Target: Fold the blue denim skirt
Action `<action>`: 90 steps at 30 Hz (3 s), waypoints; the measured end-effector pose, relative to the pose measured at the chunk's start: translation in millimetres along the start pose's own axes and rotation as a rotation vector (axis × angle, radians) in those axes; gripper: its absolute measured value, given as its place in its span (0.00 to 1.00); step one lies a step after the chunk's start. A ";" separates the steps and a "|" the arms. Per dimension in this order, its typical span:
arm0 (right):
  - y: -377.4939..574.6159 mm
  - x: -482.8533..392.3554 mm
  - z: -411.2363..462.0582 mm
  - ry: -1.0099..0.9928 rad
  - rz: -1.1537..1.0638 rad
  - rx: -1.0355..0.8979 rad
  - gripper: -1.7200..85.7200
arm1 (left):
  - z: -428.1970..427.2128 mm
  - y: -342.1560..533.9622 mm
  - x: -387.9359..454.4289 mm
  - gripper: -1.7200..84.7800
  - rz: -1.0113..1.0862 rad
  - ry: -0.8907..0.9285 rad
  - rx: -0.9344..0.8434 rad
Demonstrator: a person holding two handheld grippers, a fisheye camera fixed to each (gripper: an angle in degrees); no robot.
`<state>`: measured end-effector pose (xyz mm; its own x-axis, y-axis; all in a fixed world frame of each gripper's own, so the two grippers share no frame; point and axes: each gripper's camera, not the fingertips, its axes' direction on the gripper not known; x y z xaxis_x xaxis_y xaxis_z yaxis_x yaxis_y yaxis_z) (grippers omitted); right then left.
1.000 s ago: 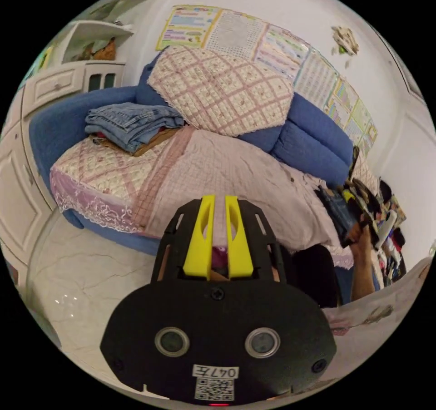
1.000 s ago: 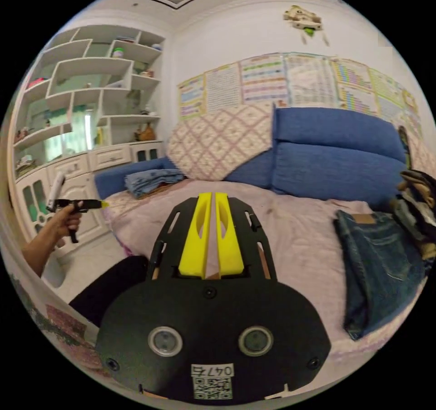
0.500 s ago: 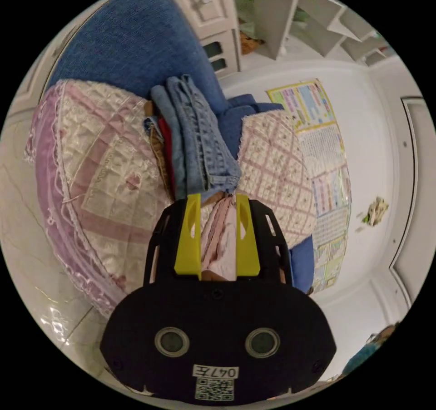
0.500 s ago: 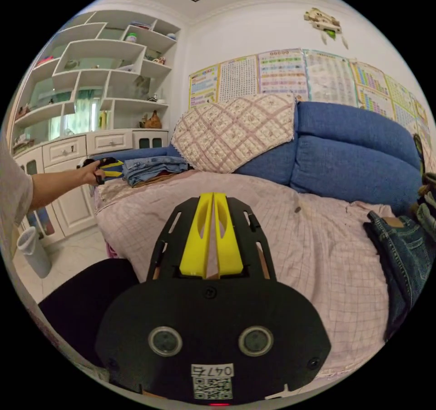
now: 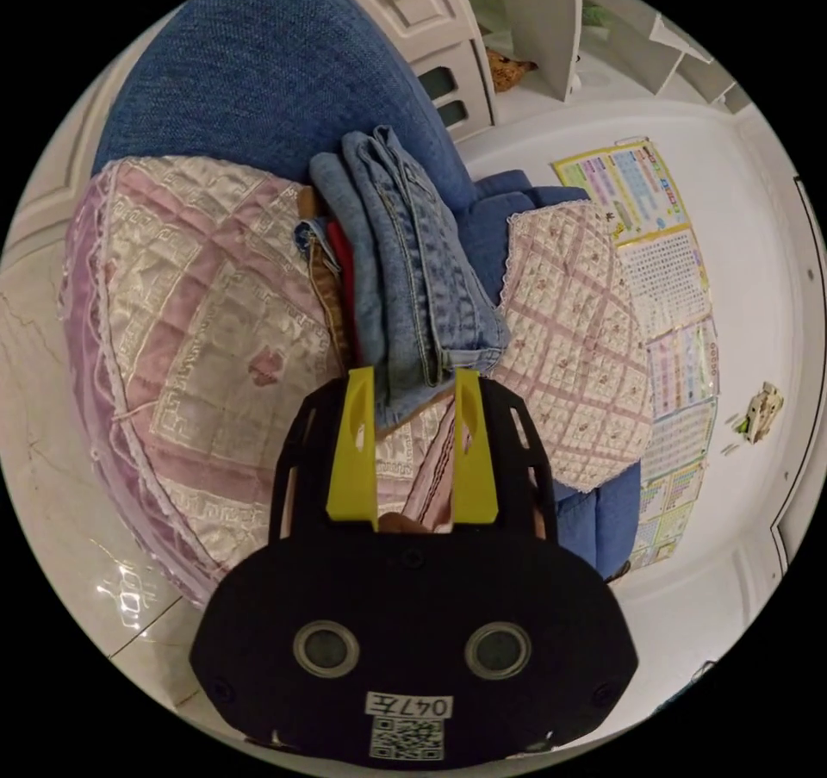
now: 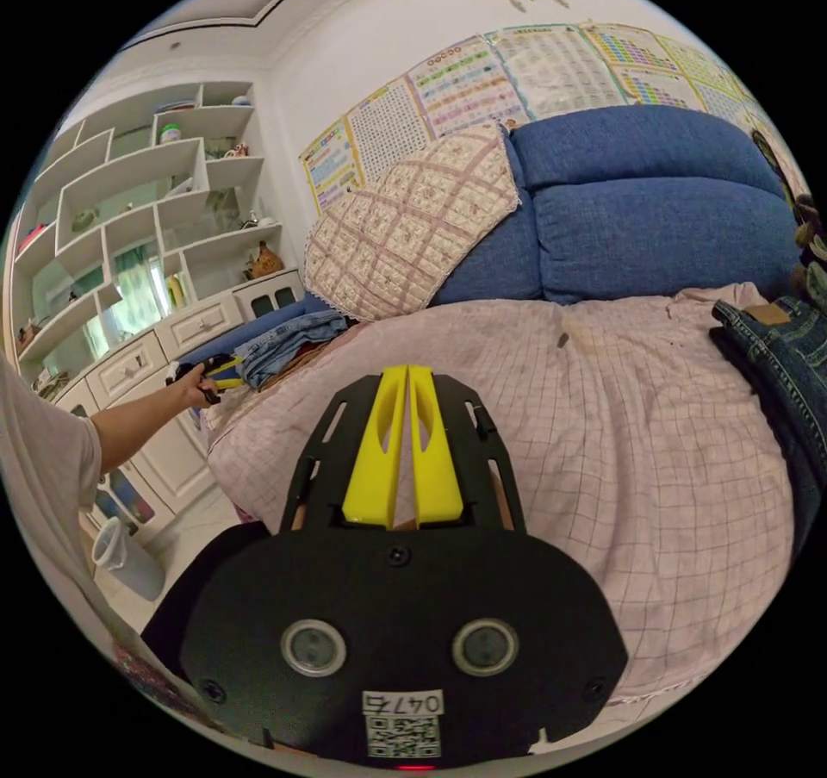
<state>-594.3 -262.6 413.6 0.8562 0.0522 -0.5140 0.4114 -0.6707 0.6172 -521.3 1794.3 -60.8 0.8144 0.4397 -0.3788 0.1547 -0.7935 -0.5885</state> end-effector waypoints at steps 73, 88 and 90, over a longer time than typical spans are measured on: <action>-430.2 56.7 375.6 -0.294 -0.562 -0.700 0.16 | 117.3 285.6 491.1 0.09 -0.056 0.570 -0.159; -629.8 14.3 122.0 -0.090 -0.844 -0.049 0.03 | 71.2 483.4 704.2 0.09 0.246 0.745 -0.074; -665.6 36.5 59.3 -0.054 -0.864 0.010 0.03 | 96.4 540.2 761.7 0.09 0.279 0.815 -0.127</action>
<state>-855.3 141.8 -51.4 0.2285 0.5119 -0.8281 0.9083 -0.4182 -0.0079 128.7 1741.1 -736.1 0.9708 -0.1781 0.1605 -0.0890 -0.8895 -0.4482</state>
